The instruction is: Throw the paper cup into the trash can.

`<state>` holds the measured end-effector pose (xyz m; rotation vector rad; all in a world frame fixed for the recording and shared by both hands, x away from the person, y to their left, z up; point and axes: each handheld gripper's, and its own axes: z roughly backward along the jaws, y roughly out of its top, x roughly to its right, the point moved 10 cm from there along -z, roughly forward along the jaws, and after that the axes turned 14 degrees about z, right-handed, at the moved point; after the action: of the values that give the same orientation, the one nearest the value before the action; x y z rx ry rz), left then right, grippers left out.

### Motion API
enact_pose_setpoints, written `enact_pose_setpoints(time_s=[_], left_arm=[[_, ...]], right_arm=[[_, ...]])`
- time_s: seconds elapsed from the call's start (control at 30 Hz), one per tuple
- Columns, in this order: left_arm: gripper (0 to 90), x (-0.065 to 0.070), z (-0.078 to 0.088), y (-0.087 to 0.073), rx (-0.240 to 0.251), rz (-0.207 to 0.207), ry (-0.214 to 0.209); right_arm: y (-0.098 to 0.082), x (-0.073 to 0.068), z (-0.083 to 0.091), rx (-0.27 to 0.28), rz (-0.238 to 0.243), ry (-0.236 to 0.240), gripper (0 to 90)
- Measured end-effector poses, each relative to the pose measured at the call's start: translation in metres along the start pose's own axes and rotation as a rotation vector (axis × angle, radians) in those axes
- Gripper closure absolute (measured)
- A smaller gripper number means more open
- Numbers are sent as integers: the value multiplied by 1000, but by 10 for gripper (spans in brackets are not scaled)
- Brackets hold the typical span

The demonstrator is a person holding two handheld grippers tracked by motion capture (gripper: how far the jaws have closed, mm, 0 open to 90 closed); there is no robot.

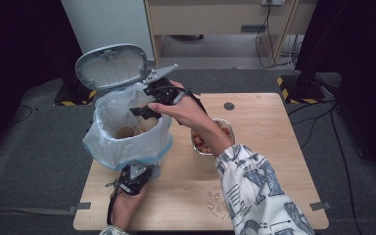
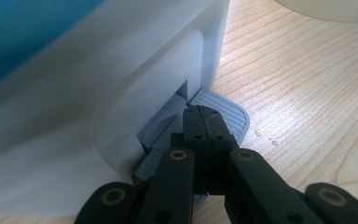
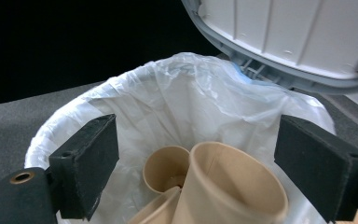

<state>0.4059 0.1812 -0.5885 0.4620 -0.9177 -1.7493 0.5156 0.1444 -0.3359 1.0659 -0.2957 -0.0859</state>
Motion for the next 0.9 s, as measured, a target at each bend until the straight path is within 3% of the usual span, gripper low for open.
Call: enact_pose_setpoints(time_s=[0.9], left_arm=[[891, 0, 0, 0, 0, 0, -1]], right_arm=[[-27, 34, 43, -16, -59, -122, 110]])
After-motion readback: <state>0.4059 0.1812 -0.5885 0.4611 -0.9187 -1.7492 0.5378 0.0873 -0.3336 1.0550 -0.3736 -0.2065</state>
